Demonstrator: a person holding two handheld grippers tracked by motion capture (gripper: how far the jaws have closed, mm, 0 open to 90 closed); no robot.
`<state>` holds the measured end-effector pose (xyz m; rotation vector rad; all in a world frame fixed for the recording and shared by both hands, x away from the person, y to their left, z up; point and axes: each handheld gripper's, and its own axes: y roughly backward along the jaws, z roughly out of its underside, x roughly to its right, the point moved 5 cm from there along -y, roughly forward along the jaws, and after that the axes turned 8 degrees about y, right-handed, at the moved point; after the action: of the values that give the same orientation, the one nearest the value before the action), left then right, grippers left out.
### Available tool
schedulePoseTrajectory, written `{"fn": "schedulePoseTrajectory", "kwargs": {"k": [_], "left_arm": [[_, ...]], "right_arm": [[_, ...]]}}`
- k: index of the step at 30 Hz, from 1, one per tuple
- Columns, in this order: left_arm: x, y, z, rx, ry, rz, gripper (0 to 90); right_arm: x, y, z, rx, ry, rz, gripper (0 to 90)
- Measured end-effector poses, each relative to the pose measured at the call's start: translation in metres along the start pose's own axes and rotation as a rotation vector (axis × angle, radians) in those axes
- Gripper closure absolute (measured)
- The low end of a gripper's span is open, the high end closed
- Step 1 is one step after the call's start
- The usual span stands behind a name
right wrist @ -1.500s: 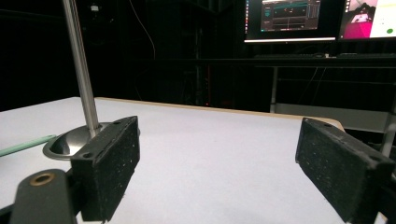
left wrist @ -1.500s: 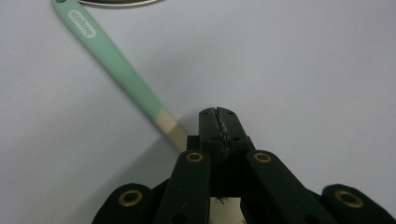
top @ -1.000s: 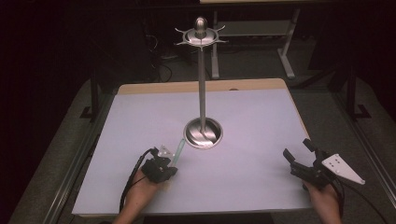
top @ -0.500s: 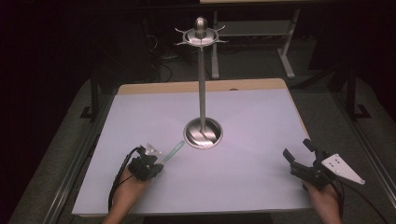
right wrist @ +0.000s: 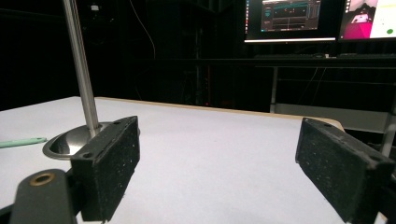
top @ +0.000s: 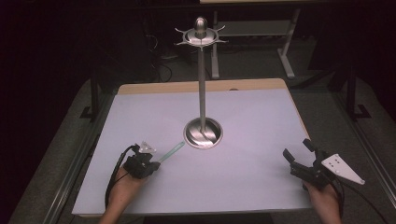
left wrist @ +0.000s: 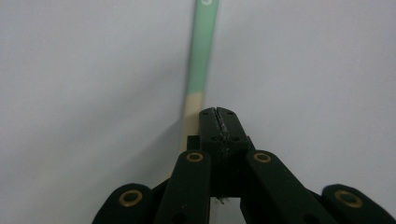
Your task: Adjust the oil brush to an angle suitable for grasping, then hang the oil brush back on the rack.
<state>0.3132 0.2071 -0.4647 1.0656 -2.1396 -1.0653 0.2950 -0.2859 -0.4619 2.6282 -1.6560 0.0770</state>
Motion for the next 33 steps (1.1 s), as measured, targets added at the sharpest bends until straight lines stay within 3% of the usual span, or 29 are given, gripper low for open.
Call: {"fn": "schedulePoseTrajectory", "kwargs": {"k": [3,11,17,24,33], "left_arm": [[-0.002,0.002,-0.002,-0.005,-0.01,0.047,89.8],[-0.008,0.007,-0.01,-0.004,-0.034,0.124,87.4],[-0.012,0.009,-0.018,-0.008,-0.045,0.144,75.6],[-0.018,0.007,-0.032,-0.045,-0.065,0.169,68.6],[-0.017,0.002,-0.055,-0.064,-0.111,0.162,63.8]], "right_arm": [[0.0,0.0,0.0,0.0,-0.001,0.0,13.1],[0.0,0.0,0.0,-0.002,0.0,0.001,13.1],[0.0,0.0,0.0,-0.004,0.001,0.003,13.1],[0.0,-0.001,0.0,-0.005,0.0,0.003,13.1],[0.0,-0.001,0.0,-0.006,0.001,0.003,13.1]]}}
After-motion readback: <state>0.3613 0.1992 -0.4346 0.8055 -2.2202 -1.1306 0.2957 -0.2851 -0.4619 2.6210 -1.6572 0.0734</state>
